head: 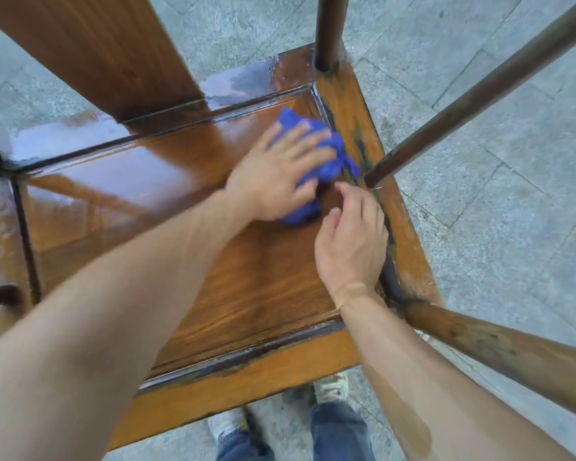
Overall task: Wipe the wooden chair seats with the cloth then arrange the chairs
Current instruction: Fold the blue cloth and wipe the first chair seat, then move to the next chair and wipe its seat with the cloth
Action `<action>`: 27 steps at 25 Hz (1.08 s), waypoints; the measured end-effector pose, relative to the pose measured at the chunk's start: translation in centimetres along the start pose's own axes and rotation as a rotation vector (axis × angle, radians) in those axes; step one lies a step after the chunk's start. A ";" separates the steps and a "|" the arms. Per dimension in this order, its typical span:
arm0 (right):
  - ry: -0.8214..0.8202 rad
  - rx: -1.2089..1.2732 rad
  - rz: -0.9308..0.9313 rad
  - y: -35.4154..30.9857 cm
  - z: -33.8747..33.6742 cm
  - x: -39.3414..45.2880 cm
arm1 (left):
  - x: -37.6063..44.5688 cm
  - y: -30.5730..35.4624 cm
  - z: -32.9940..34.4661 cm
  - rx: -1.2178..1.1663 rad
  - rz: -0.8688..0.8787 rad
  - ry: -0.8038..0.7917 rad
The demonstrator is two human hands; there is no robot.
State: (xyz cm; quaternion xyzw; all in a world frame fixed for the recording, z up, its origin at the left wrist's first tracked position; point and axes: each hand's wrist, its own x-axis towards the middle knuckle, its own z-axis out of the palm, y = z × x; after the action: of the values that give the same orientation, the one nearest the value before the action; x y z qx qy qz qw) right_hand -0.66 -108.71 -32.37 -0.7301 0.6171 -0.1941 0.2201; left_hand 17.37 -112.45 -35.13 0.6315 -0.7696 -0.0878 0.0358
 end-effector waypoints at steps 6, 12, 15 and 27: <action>-0.098 -0.237 -0.119 1.4 0.3 -0.1 | 3.7 -2.7 -1.3 -0.012 -0.665 0.012; -0.197 -0.093 0.106 -1.1 -0.6 0.3 | -14.1 10.3 1.0 -0.007 -0.307 -0.025; -0.388 -0.191 0.001 -2.6 -0.4 -3.7 | -21.0 16.1 2.2 -0.059 -0.297 -0.101; -0.928 -0.335 -0.104 -3.2 -4.3 -8.6 | -23.5 13.7 -3.4 -0.746 -1.152 -0.207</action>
State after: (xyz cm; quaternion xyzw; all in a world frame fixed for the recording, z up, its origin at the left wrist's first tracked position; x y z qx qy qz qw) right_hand -1.81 -100.16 -27.13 -0.7947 0.4397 0.2425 0.3412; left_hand 9.39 -87.25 -27.98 0.8732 -0.2294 -0.4115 0.1245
